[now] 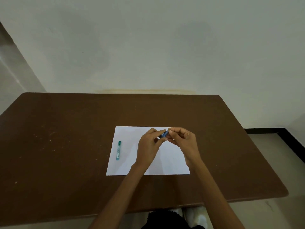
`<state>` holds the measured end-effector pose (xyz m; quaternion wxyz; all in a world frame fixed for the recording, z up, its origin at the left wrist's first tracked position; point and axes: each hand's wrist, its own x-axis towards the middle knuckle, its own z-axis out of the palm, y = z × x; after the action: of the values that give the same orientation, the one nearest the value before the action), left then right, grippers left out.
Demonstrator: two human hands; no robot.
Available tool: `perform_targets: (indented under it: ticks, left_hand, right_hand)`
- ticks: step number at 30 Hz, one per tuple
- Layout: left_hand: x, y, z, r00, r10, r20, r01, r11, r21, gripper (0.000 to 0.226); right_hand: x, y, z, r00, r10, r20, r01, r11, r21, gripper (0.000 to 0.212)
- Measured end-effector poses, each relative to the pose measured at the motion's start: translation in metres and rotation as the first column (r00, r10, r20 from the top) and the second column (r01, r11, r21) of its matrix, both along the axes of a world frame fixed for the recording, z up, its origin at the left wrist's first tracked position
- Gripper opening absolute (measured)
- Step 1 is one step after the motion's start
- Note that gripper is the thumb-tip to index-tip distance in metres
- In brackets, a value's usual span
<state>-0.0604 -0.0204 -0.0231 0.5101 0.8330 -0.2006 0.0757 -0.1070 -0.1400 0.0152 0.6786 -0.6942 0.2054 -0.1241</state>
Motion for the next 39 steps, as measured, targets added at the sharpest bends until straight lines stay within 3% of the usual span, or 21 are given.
perform_targets:
  ticks: [5, 7, 10, 14, 19, 23, 25, 27, 32, 36, 39]
  left_hand:
    - [0.004, -0.005, -0.005, 0.995, 0.02, -0.097, -0.027, 0.997, -0.075, 0.026]
    - [0.006, -0.005, -0.004, 0.986, 0.043, -0.161, -0.065, 0.988, -0.137, 0.027]
    - [0.014, -0.004, -0.005, 0.966, 0.069, -0.251, -0.127, 0.966, -0.226, 0.027]
    - [0.025, -0.005, -0.005, 0.951, 0.06, -0.303, -0.145, 0.952, -0.268, 0.027]
    - [0.03, -0.011, -0.008, 0.944, 0.06, -0.323, -0.149, 0.954, -0.26, 0.026]
    - [0.029, -0.013, -0.009, 0.943, 0.063, -0.326, -0.151, 0.956, -0.252, 0.027]
    - [0.027, -0.012, -0.008, 0.947, 0.065, -0.316, -0.147, 0.958, -0.244, 0.028]
    - [0.024, -0.01, -0.006, 0.953, 0.067, -0.296, -0.139, 0.964, -0.228, 0.028]
    - [0.022, -0.003, 0.001, 0.965, 0.082, -0.25, -0.128, 0.977, -0.17, 0.027]
    - [0.013, 0.0, 0.015, 0.977, 0.06, -0.203, -0.09, 0.986, -0.142, 0.029]
    - [0.005, 0.003, 0.022, 0.984, 0.076, -0.163, -0.099, 0.986, -0.136, 0.029]
  right_hand:
    - [0.005, -0.009, -0.017, 0.999, -0.045, 0.004, 0.045, 0.995, 0.094, 0.016]
    - [0.01, -0.019, -0.03, 0.992, -0.123, -0.036, 0.125, 0.99, 0.062, 0.019]
    - [0.022, -0.037, -0.055, 0.965, -0.22, -0.14, 0.18, 0.95, -0.256, 0.023]
    - [0.041, -0.049, -0.075, 0.969, -0.144, -0.202, -0.026, 0.75, -0.661, 0.026]
    - [0.06, -0.05, -0.079, 0.954, -0.008, -0.299, -0.247, 0.544, -0.802, 0.023]
    - [0.063, -0.05, -0.077, 0.931, -0.003, -0.365, -0.322, 0.468, -0.823, 0.021]
    - [0.062, -0.048, -0.072, 0.93, -0.008, -0.366, -0.313, 0.501, -0.806, 0.022]
    - [0.06, -0.043, -0.062, 0.945, -0.017, -0.327, -0.245, 0.626, -0.74, 0.018]
    - [0.043, -0.022, -0.016, 0.995, 0.066, -0.072, -0.089, 0.918, -0.387, 0.012]
    - [0.027, -0.009, 0.018, 0.987, 0.143, 0.068, -0.13, 0.978, -0.165, 0.016]
    - [0.019, -0.005, 0.029, 0.981, 0.181, 0.076, -0.164, 0.968, -0.188, 0.02]
